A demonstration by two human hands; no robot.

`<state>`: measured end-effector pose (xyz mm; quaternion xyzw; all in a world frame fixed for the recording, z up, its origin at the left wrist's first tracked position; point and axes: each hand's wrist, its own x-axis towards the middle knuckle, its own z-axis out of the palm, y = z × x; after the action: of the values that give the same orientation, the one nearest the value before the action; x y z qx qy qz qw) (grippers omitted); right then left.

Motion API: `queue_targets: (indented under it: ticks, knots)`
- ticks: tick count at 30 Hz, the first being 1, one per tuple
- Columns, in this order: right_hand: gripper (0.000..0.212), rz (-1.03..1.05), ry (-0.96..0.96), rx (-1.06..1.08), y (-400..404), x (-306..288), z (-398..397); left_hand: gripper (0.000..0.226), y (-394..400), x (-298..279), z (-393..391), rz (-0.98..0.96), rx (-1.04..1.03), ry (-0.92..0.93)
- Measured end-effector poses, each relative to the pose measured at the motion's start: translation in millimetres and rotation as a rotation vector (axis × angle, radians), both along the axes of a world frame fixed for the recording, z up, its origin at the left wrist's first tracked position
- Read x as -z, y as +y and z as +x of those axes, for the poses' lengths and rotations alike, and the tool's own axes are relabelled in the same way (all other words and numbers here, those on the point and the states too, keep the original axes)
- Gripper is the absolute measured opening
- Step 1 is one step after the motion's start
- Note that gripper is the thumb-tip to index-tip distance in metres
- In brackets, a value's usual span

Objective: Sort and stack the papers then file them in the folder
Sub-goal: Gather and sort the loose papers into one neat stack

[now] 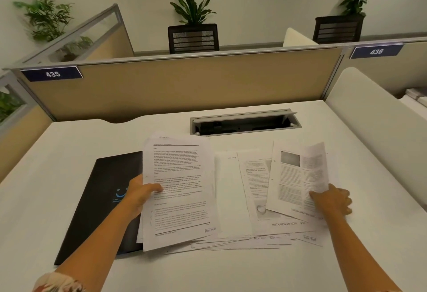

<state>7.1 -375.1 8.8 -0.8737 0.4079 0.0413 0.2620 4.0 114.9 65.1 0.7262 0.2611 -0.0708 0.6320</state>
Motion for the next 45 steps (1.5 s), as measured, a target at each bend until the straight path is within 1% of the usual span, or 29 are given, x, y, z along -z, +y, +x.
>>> queue_targets:
  ticks: [3, 7, 11, 13, 15, 17, 20, 21, 23, 25, 27, 29, 32, 34, 36, 40, 41, 43, 45]
  knots:
    - [0.059, 0.001, 0.034, 0.014, -2, 0, 4, 0.043, -2, 0, -1, -0.006, -0.003, 0.000]
    - [0.091, 0.061, 0.086, 0.139, -14, -5, 5, 0.042, -2, 1, -5, -0.017, -0.013, -0.001]
    - [0.109, 0.140, 0.041, 0.199, -22, -10, 6, 0.043, -3, 1, -8, -0.038, -0.027, 0.002]
    - [0.119, 0.121, 0.078, 0.235, -22, -14, 8, 0.042, -5, 0, -9, -0.042, -0.028, 0.002]
    - [0.124, 0.110, 0.105, 0.268, -21, -18, 10, 0.042, -6, 0, -10, -0.050, -0.027, 0.001]
    - [0.122, 0.138, 0.080, 0.268, -21, -19, 12, 0.044, -7, -1, -11, -0.058, -0.027, -0.001]
    - [0.113, 0.201, 0.048, 0.259, -22, -17, 14, 0.048, -8, -2, -12, -0.074, -0.026, -0.010]
    - [0.106, 0.193, 0.060, 0.241, -22, -17, 12, 0.049, -8, -3, -13, -0.076, -0.026, -0.012]
    - [0.086, 0.109, 0.069, 0.155, -21, -17, 7, 0.050, -9, -3, -14, -0.081, -0.029, -0.013]
    - [0.064, -0.002, 0.027, 0.044, -19, -16, 3, 0.050, -8, -3, -15, -0.079, -0.037, -0.007]
    - [0.048, -0.070, -0.038, -0.052, -14, -13, 0, 0.050, -8, -3, -15, -0.078, -0.037, 0.000]
    - [0.039, -0.059, -0.081, -0.109, -5, -11, -1, 0.049, -8, -3, -17, -0.083, -0.035, 0.001]
    - [0.031, 0.024, -0.099, -0.171, 11, -11, -4, 0.046, -8, -3, -18, -0.086, -0.046, 0.000]
    - [0.031, 0.103, -0.111, -0.221, 22, -11, -5, 0.045, -8, -2, -19, -0.093, -0.048, 0.001]
    - [0.033, 0.121, -0.124, -0.234, 36, -10, -5, 0.045, -8, -1, -19, -0.099, -0.048, 0.007]
    - [0.042, -0.071, -0.019, -0.264, 62, -4, -6, 0.044, -7, 1, -21, -0.100, -0.057, 0.008]
    - [0.050, -0.103, 0.012, -0.268, 67, -4, -6, 0.044, -7, 2, -22, -0.103, -0.059, 0.010]
    - [0.073, -0.142, 0.065, -0.260, 74, -4, -7, 0.045, -6, 1, -24, -0.104, -0.060, 0.015]
    - [0.089, -0.133, 0.077, -0.242, 79, -5, -7, 0.045, -5, 2, -26, -0.099, -0.061, 0.018]
